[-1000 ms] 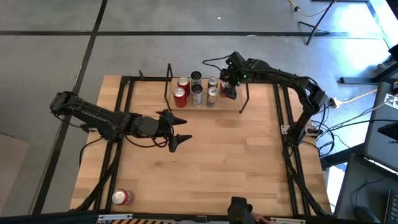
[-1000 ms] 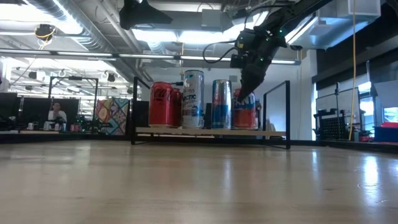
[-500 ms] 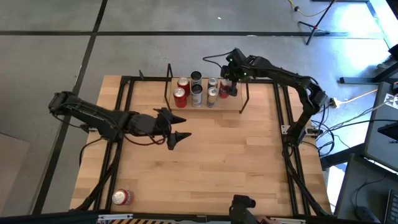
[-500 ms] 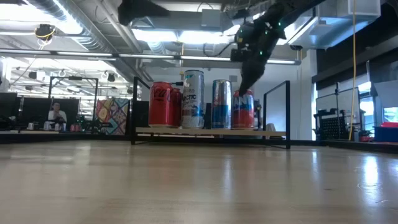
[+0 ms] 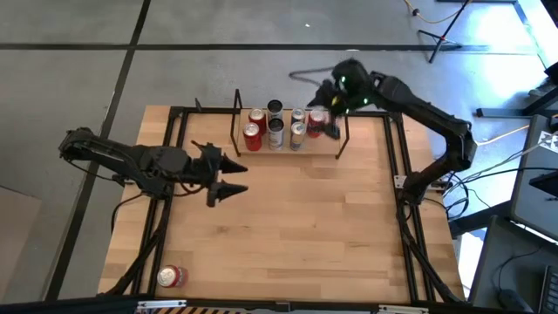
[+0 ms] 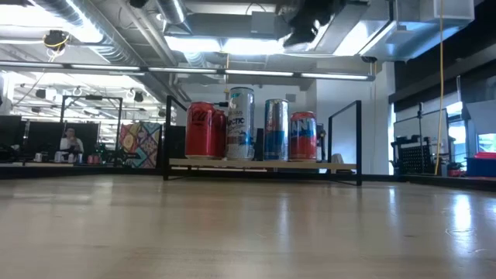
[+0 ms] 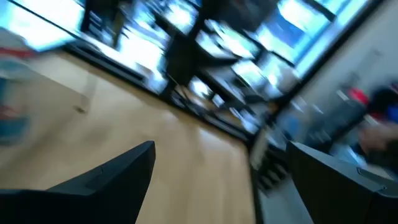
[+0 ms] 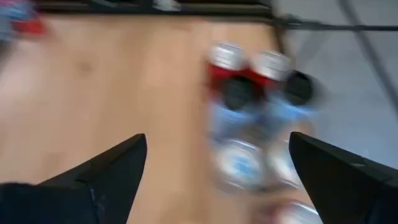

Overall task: Place canned beverage on shelf
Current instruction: Put the orange soda can on the shelf and align it with the other orange soda can

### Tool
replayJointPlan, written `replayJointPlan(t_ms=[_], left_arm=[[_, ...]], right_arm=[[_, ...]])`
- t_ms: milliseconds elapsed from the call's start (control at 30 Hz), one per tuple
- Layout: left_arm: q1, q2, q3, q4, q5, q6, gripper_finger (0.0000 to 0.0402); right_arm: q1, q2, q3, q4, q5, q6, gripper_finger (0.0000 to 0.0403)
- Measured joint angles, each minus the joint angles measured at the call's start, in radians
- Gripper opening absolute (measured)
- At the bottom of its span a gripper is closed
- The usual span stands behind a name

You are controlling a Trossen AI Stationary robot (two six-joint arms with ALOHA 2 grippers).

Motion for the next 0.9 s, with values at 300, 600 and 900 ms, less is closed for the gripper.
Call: replayJointPlan(t_ms=[300, 600, 900], left_arm=[[-0.053, -0.013, 0.000, -0.208, 0.460, -0.114, 0.0354], [-0.200, -0.012, 0.000, -0.224, 0.539, -0.351, 0.0354], [-0.443, -0.012, 0.000, -0.402, 0.484, -0.602, 0.0339]], right_arm=[[0.365, 0.018, -0.002, 0.150, 0.009, 0.314, 0.0379], [0.650, 0.136, -0.003, 0.375, 0.197, 0.603, 0.0379], [0.844, 0.253, -0.003, 0.329, 0.336, 0.756, 0.0379]])
